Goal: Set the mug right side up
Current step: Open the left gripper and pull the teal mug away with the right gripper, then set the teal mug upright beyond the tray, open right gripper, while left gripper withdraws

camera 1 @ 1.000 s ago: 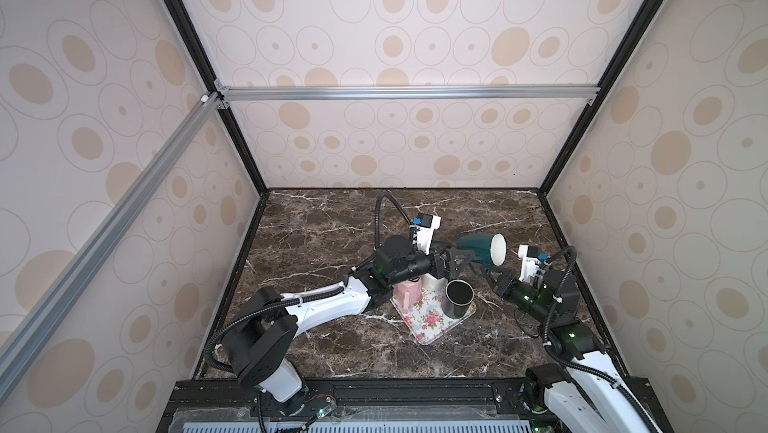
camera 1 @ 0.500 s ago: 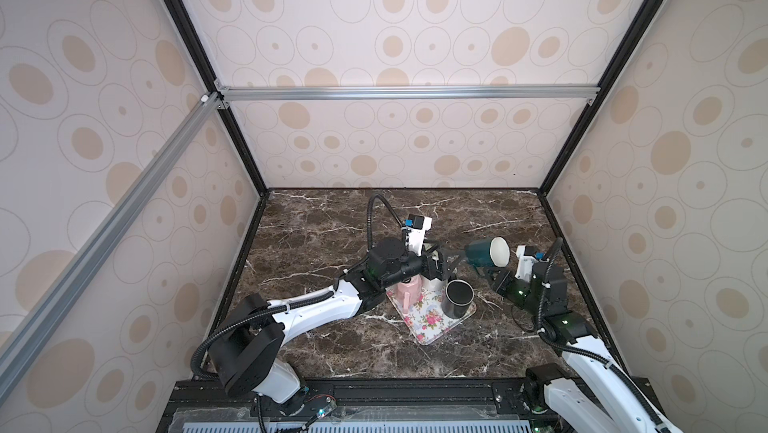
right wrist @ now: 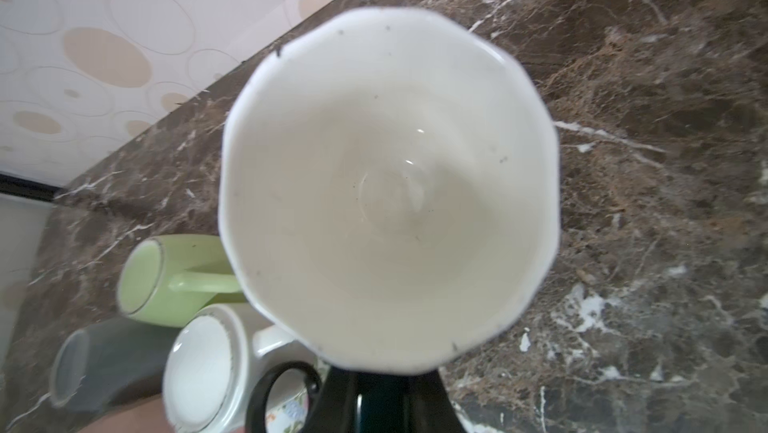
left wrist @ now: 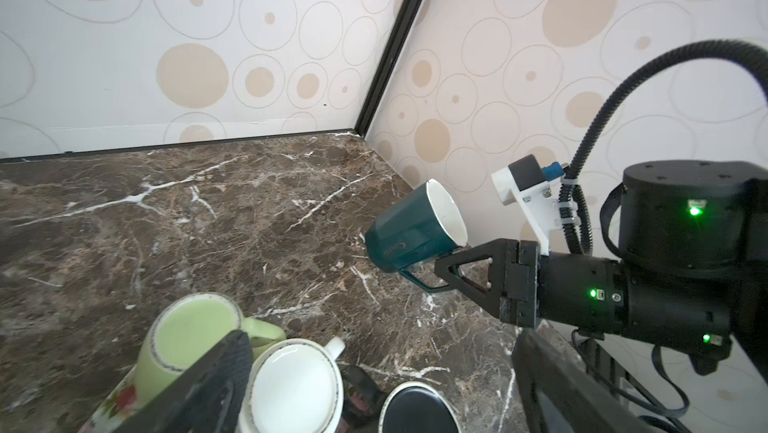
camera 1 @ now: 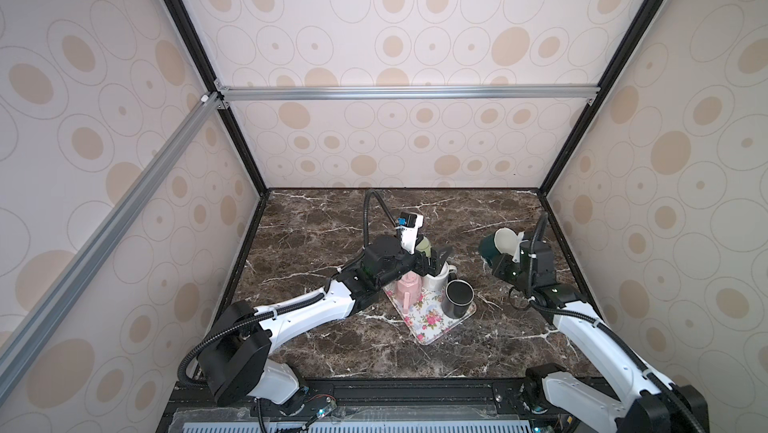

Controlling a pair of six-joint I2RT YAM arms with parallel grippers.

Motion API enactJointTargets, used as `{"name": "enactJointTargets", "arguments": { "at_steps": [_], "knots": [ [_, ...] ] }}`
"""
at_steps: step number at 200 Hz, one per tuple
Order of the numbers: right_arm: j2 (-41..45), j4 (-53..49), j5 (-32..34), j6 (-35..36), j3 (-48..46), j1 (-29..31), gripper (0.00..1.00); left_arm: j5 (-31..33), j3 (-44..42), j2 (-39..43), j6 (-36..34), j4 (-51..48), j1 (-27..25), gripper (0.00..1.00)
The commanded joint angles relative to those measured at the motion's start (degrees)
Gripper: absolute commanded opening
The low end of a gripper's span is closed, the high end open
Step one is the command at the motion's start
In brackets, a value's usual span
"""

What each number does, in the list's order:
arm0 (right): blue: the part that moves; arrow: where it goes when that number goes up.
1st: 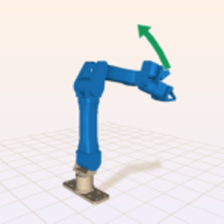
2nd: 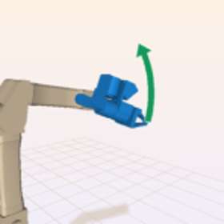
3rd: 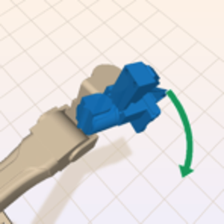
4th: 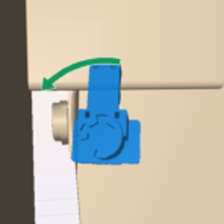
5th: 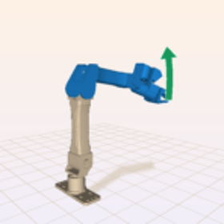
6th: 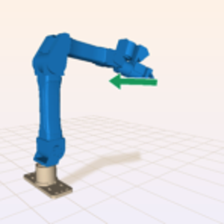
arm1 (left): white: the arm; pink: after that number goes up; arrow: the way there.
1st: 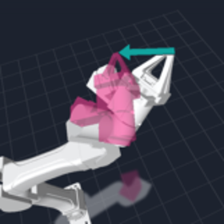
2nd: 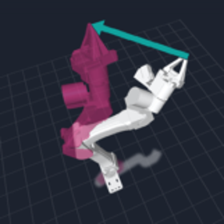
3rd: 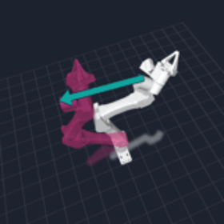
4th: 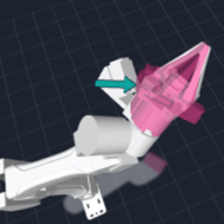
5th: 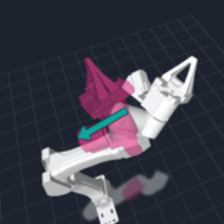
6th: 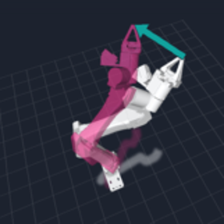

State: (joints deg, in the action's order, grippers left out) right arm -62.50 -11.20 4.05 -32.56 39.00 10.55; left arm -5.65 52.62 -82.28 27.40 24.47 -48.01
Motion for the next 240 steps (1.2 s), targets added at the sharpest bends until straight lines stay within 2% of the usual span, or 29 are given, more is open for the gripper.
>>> {"name": "enactJointTargets", "arguments": {
  "at_steps": [1, 73, 113, 123, 144, 156, 174, 240],
  "knots": [
    [-3.9, 3.1, 6.3, 3.0, 4.3, 0.1, 0.0, 4.3, 0.0, 2.3, -3.5, -1.4, 0.6, 0.98],
    [-18.8, 0.1, 18.1, 4.5, 12.3, -0.3, 0.0, 6.4, -0.4, 1.9, -4.5, -1.7, 1.5, 0.98],
    [-23.8, -3.5, 15.6, 2.1, 15.5, -2.8, 0.0, 6.6, -0.6, 2.1, -4.9, -1.9, 1.6, 0.98],
    [-24.8, -4.1, 14.4, 1.9, 16.0, -3.3, 0.12, 6.6, -0.6, 2.1, -4.9, -1.8, 1.6, 0.98],
    [-25.4, -3.9, 12.7, 2.0, 16.1, -3.6, 0.52, 6.9, -0.4, 2.0, -5.6, -2.3, 1.6, 0.98],
    [-25.3, -4.1, 12.0, 2.0, 16.1, -3.6, 0.63, 8.2, 0.2, 1.9, -6.7, -4.1, 1.6, 0.98],
    [-24.6, -4.8, 11.2, 2.5, 16.0, -3.6, 0.72, 11.3, 0.7, 2.1, -8.0, -5.8, 1.7, 0.98],
    [-20.2, -8.0, 9.1, 4.8, 15.3, -3.6, 0.8, 10.9, 0.4, 1.4, -6.8, -6.4, 2.1, 0.98]
  ]
}}
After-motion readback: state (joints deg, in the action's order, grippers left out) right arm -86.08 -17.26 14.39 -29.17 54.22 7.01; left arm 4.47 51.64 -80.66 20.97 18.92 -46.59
